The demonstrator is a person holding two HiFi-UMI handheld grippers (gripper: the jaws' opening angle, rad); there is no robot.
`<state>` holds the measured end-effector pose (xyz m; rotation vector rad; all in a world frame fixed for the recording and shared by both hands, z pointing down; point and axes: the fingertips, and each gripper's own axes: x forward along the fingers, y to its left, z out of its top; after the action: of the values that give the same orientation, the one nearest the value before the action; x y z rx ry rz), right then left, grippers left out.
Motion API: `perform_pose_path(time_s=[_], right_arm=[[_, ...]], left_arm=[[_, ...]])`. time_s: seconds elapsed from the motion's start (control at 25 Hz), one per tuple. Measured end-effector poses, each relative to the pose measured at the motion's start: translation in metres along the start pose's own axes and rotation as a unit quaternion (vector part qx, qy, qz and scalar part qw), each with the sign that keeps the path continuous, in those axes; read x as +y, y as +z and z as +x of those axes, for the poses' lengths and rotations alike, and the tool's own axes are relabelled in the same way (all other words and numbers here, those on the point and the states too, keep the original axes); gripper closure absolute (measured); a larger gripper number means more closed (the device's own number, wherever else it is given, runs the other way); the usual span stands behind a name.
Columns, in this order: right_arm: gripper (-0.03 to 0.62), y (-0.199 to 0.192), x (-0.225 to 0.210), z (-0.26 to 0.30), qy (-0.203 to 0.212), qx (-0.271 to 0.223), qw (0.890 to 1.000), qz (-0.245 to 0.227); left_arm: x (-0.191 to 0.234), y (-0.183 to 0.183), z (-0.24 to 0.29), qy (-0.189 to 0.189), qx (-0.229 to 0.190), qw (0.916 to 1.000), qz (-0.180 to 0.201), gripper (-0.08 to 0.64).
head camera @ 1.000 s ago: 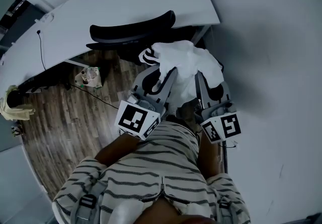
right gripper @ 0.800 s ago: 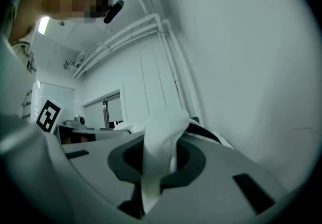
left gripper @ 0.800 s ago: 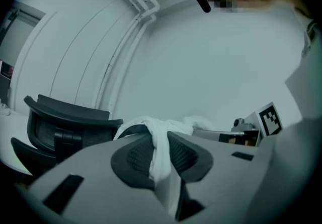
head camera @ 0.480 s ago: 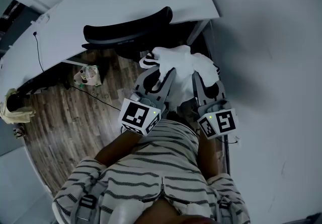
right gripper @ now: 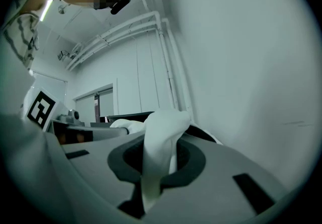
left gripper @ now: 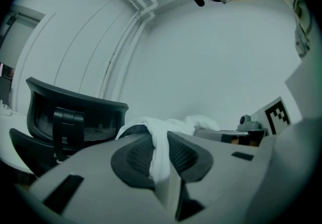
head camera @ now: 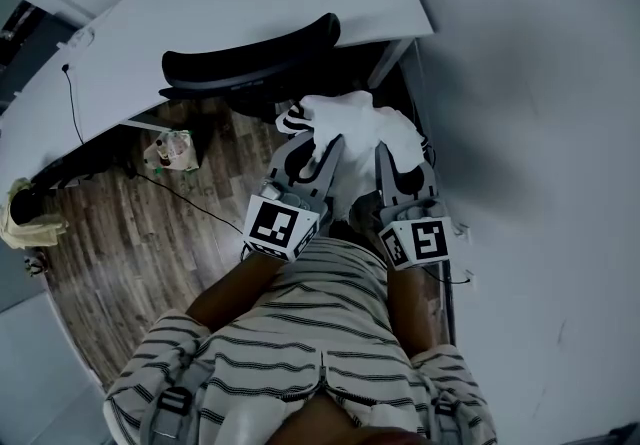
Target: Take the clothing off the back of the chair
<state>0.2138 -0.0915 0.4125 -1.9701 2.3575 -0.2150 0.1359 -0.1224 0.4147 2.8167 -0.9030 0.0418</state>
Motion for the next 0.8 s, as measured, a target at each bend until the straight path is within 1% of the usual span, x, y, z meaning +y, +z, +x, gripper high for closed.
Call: perform_pose_path(time_s=[0.2,0.48,0.8], right_arm=[[0.537,-0.017,-0.001,0.005,-0.015,0.005,1.0,-0.005],[0.537,-0.034,0.0,0.008,-0.022,0.008,1.0,-0.02],[0.537,-0.049,-0.001,0.011,-0.013,0.009,0.999,-0.031]], left_arm=[[0.007,-0.015,0.001,0.003,-0.004,1.0,0.005,0.477],[0.013,-0.031,0.002,0.009,-0.007,0.9998,0.015,0.477],[0.016,-0.044,0.003,0.017,-0.006,0.9994,0.029,0.477]])
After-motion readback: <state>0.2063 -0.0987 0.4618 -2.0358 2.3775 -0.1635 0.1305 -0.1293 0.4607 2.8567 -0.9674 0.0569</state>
